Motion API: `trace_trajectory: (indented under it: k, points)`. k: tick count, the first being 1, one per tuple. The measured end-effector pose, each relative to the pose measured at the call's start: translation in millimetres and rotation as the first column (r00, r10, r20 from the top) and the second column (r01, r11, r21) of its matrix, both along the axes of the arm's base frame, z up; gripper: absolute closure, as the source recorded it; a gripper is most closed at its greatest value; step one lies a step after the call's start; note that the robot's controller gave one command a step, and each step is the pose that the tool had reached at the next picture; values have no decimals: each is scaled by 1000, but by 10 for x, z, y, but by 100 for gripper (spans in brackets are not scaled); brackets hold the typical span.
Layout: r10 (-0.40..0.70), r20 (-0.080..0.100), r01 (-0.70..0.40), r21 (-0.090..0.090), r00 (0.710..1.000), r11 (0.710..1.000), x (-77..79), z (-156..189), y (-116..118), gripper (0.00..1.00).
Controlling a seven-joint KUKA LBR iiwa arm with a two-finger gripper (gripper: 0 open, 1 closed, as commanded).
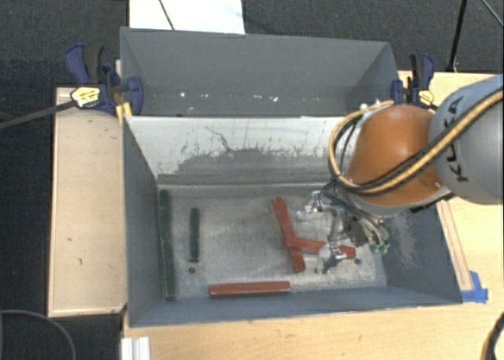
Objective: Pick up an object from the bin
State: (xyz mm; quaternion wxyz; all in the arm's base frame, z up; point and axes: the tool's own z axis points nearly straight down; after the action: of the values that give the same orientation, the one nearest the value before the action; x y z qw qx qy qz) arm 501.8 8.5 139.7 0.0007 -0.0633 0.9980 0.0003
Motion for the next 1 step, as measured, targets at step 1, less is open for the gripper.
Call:
trace_trajectory:
  k: [1]
  points:
    - [44,11,-44,-1,999,999,135,-652,-495,100]
